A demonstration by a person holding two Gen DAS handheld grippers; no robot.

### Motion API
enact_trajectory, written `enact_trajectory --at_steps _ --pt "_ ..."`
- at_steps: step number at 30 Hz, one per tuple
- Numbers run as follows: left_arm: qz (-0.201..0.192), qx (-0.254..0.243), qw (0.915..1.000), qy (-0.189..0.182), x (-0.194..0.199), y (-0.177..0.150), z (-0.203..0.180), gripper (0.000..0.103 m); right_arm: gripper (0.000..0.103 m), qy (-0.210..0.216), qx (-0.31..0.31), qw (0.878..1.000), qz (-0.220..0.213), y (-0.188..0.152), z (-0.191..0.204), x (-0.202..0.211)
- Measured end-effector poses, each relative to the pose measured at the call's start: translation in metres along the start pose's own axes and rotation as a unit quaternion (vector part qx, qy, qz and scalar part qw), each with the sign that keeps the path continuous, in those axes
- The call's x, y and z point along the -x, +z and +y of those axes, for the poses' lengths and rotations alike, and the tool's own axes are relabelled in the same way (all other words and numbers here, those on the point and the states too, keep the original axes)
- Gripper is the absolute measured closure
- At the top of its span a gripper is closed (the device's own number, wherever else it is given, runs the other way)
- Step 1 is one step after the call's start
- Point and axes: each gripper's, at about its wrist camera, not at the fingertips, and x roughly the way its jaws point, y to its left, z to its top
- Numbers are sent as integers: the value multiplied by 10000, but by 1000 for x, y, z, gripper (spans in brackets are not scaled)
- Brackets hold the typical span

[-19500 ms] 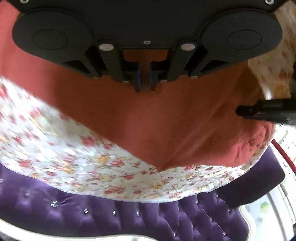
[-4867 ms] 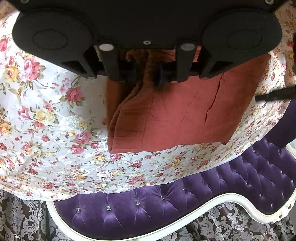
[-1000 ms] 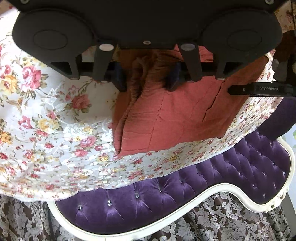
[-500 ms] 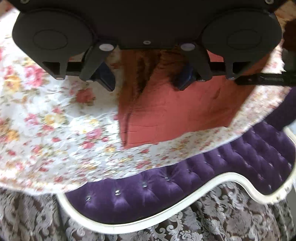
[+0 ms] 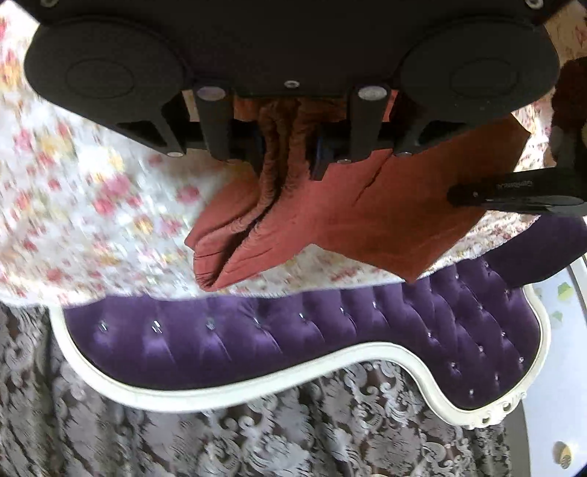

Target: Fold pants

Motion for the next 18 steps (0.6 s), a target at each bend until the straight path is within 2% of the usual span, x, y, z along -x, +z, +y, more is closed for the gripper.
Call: enact_trajectory --at_steps 3,5,8,10,11,12,15,18 --pt "9 32 9999 132 -14 13 16 82 68 136 34 9999 -8 15 6 -24" --pt "149 158 9996 159 -29 17 28 82 68 218 40 9997 70 22 7 -44" --pt "609 446 9971 56 -58 10 46 81 68 200 74 9991 372 20 5 -74" --pt "1011 662 9927 -11 -79 -3 56 75 68 58 10 9970 773 11 -2 -96" --pt "1021 767 9918 -30 -84 -9 59 69 62 44 -58 9964 844 5 -7 -101" --pt "907 829 9924 -54 -82 -12 62 68 58 107 -213 9969 753 1 -14 -100" --pt "940 859 9918 -55 -78 -10 65 67 54 273 -758 9931 847 1 -30 -97" --pt "846 845 9926 202 -62 -4 64 68 53 59 -455 9957 809 5 -19 -86"
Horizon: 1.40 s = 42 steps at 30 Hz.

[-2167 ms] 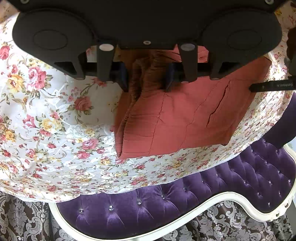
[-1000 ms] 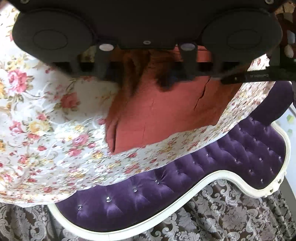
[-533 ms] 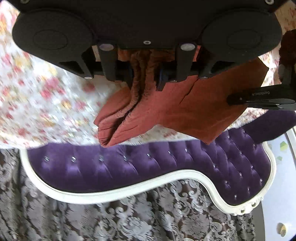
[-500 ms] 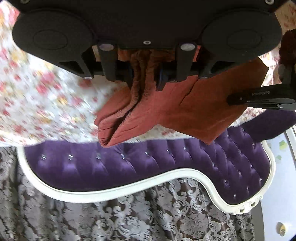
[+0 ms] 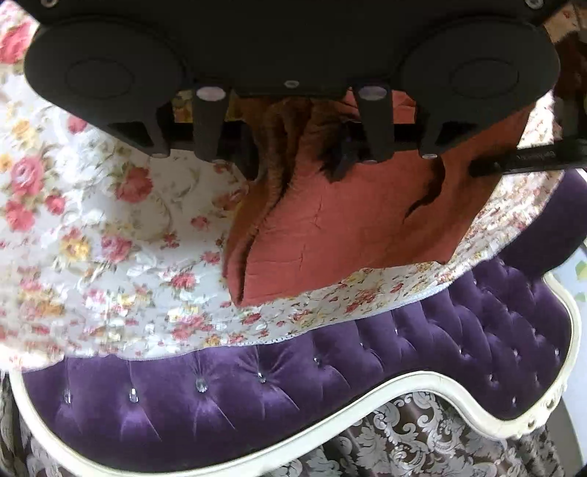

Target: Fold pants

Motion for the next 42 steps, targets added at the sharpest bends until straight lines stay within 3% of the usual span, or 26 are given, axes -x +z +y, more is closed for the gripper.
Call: enact_trajectory --at_steps 3,6,8,9,10,14,16,29,42 --pt "-234 -20 9993 307 23 -2 -7 69 50 -429 290 9982 -300 2 15 21" --pt "-320 -55 9991 264 39 -8 -15 69 47 -634 438 9944 -727 -1 29 42" --pt "-314 -91 9993 190 43 -12 -22 69 55 -622 687 9921 -848 -6 42 50" --pt "-279 -110 9994 157 42 -14 -25 69 69 -581 881 9912 -803 -9 49 50" --pt "-217 -124 9996 147 39 -17 -28 69 74 -557 1039 9904 -716 -10 53 45" --pt "181 -134 9995 216 14 -30 -33 68 78 -941 1443 9848 -228 -26 59 17" --pt "110 -380 9986 343 12 -32 -39 67 78 -941 1436 9845 -361 -33 55 13" --pt "99 -102 9984 541 11 -35 -41 67 78 -811 1573 9817 -704 -47 54 17" --pt "229 -165 9970 717 8 -31 -47 67 78 -460 1115 9907 -624 -42 40 22"
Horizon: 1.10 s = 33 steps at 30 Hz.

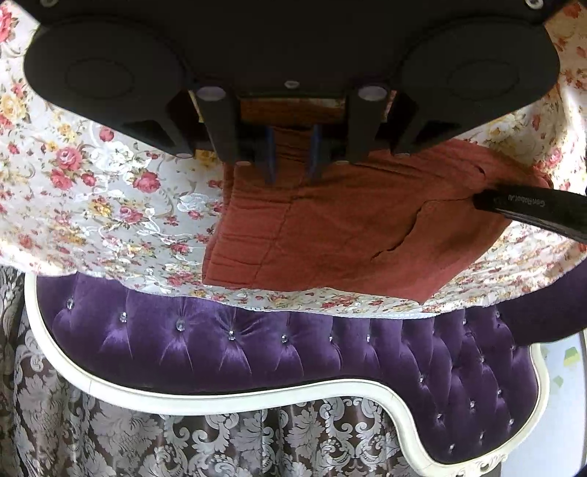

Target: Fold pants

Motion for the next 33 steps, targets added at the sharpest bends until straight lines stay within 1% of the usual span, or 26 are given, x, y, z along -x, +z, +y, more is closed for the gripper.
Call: enact_trajectory --at_steps 4,8,12,19,22,25,30,33 --pt "61 -21 10000 42 -1 2 -2 67 78 112 -220 9997 44 1 -6 0" --pt "72 -65 9999 70 -2 1 -2 67 78 75 -166 9998 24 1 -6 0" --pt "147 -103 9998 66 -2 3 -2 67 78 127 -234 9996 35 0 -8 0" --pt "174 -306 9992 166 -3 4 -6 67 78 149 -272 9995 10 -2 -8 3" --pt "233 -359 9990 155 -3 5 -5 67 78 131 -279 9995 22 -3 -8 4" --pt "298 -482 9981 238 -2 7 -10 67 78 107 -235 9997 11 -3 -6 5" --pt "200 -665 9967 429 7 3 -18 68 78 149 -252 9996 -46 -8 -7 9" --pt "67 -624 9974 349 22 -4 -16 68 78 210 -300 9993 -83 -11 -10 12"
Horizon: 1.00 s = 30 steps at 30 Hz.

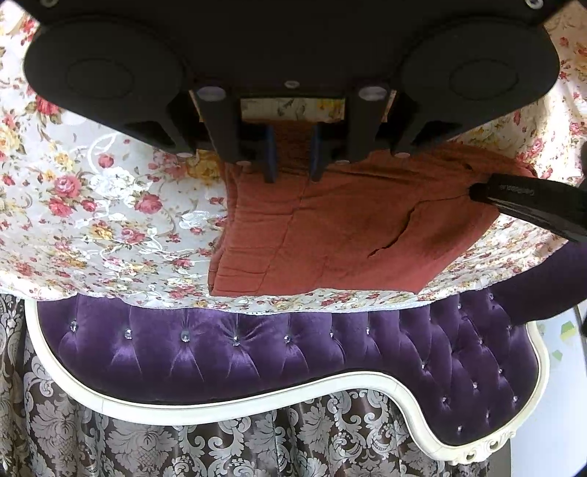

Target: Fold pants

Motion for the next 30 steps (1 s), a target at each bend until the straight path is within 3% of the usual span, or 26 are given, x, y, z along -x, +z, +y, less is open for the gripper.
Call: enact_trajectory --at_steps 5,10,13,16,20,24,30 --pt "-225 402 9989 -132 25 -18 14 68 77 -4 11 10000 -84 -4 1 6" --pt "-398 593 9970 -313 48 -37 24 66 68 87 -57 9998 -166 -4 2 15" --pt "-449 698 9960 -330 58 -48 27 66 52 75 -53 9998 -194 -6 2 21" --pt "-614 802 9945 -282 68 -55 29 64 47 -90 -48 9993 -363 -11 2 34" --pt "-737 1072 9907 -399 79 -59 33 54 30 -325 -267 9980 -470 -14 -2 51" --pt "-894 1156 9881 -490 92 -62 29 46 20 -920 -409 9931 -600 -17 2 70" --pt "-1106 933 9894 -83 107 -66 14 33 20 -1127 -582 9909 -461 -15 10 87"
